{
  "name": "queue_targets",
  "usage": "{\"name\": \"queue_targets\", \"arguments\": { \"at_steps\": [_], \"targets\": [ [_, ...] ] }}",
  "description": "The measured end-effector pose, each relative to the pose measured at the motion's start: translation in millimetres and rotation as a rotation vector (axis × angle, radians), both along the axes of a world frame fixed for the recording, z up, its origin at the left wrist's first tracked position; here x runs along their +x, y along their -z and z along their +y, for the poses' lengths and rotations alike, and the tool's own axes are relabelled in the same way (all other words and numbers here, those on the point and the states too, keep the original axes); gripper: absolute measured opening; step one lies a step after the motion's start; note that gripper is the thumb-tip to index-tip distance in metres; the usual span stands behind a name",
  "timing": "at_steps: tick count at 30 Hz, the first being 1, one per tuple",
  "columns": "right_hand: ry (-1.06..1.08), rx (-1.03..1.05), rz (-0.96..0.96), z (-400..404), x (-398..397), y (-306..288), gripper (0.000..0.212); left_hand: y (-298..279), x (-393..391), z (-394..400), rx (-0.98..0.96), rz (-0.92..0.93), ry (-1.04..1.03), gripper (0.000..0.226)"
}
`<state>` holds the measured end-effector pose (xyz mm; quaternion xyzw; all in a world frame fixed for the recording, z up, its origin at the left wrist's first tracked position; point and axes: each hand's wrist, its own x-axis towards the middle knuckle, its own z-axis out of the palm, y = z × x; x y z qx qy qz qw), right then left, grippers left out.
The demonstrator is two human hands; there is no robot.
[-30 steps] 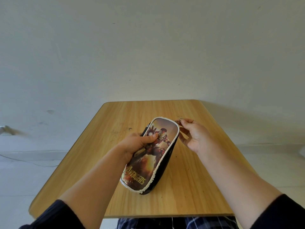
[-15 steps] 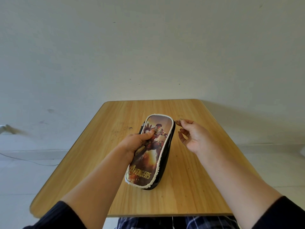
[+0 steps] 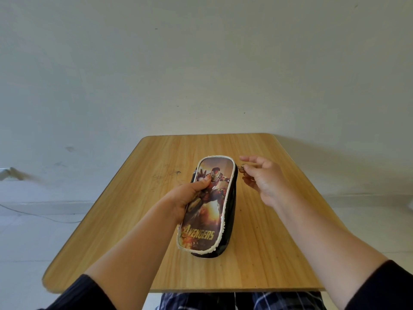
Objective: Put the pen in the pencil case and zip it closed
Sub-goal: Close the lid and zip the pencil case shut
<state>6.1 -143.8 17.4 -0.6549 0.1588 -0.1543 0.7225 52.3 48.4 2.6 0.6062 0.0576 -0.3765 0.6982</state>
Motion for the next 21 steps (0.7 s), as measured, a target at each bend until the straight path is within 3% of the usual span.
{"name": "queue_targets", "arguments": {
  "at_steps": [8, 12, 21],
  "targets": [
    [-0.063, -0.475, 0.016, 1.3, -3.5, 1.8, 0.006, -6.8, 1.5, 4.2, 0.025, -0.009, 0.048, 0.036],
    [-0.127, -0.57, 0.016, 2.9, -4.1, 0.7, 0.037, -7.7, 2.0, 7.5, 0.045, -0.021, 0.062, 0.035],
    [-0.025, -0.708, -0.04, 5.3, -6.0, 0.6, 0.002, -9.7, 1.7, 6.7, 0.078, -0.031, 0.048, 0.034]
  ]
}}
